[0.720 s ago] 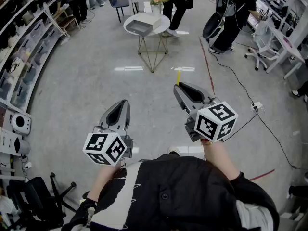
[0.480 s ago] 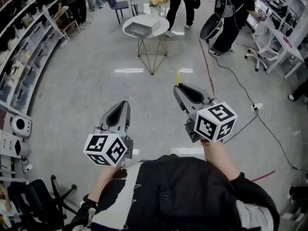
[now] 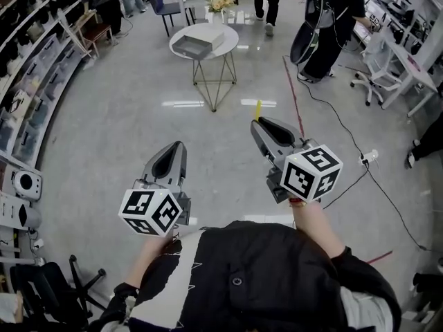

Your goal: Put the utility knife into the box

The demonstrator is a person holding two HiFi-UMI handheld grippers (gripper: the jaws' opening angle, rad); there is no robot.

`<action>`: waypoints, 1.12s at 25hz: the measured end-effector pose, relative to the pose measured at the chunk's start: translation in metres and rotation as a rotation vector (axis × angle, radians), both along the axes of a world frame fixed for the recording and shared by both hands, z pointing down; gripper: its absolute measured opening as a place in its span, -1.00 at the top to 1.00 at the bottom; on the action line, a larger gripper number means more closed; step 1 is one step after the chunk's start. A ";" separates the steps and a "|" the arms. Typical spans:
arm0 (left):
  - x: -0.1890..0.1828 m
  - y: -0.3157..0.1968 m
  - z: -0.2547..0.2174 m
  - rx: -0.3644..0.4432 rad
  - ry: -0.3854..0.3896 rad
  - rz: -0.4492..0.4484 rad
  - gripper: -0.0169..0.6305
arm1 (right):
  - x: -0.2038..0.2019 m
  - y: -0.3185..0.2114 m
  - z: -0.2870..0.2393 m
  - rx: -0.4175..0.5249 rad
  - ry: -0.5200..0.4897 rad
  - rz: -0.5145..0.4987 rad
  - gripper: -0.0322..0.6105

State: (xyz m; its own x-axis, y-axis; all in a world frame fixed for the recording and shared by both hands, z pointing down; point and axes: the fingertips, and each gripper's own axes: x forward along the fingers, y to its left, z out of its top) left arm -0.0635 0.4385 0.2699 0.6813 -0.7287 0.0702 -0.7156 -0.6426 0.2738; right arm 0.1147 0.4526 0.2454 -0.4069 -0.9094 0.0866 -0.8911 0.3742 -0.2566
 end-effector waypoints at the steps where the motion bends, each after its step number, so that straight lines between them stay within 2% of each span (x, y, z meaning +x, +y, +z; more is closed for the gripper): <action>1: 0.008 -0.003 0.000 0.001 -0.001 0.003 0.91 | 0.007 -0.003 0.000 -0.001 0.004 0.001 0.72; 8: 0.060 -0.030 -0.006 0.020 0.025 0.000 0.91 | 0.054 -0.029 -0.002 -0.005 0.034 -0.027 0.72; 13: 0.079 -0.039 0.002 0.017 0.022 -0.033 0.91 | 0.078 -0.048 0.003 -0.016 0.040 -0.054 0.72; 17: 0.078 -0.044 0.023 -0.036 0.001 -0.067 0.91 | 0.075 -0.059 0.024 -0.060 0.009 -0.103 0.72; 23: 0.068 -0.063 0.036 -0.066 -0.022 -0.111 0.91 | 0.063 -0.088 0.047 -0.111 -0.010 -0.150 0.72; 28: 0.057 -0.099 0.044 -0.086 -0.025 -0.118 0.91 | 0.051 -0.125 0.056 -0.132 -0.014 -0.158 0.72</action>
State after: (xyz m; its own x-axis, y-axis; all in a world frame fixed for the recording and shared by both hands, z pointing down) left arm -0.0066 0.3393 0.3139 0.5882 -0.7942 0.1524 -0.7923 -0.5282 0.3053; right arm 0.1656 0.3279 0.3010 -0.5460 -0.8151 0.1938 -0.8197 0.4718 -0.3249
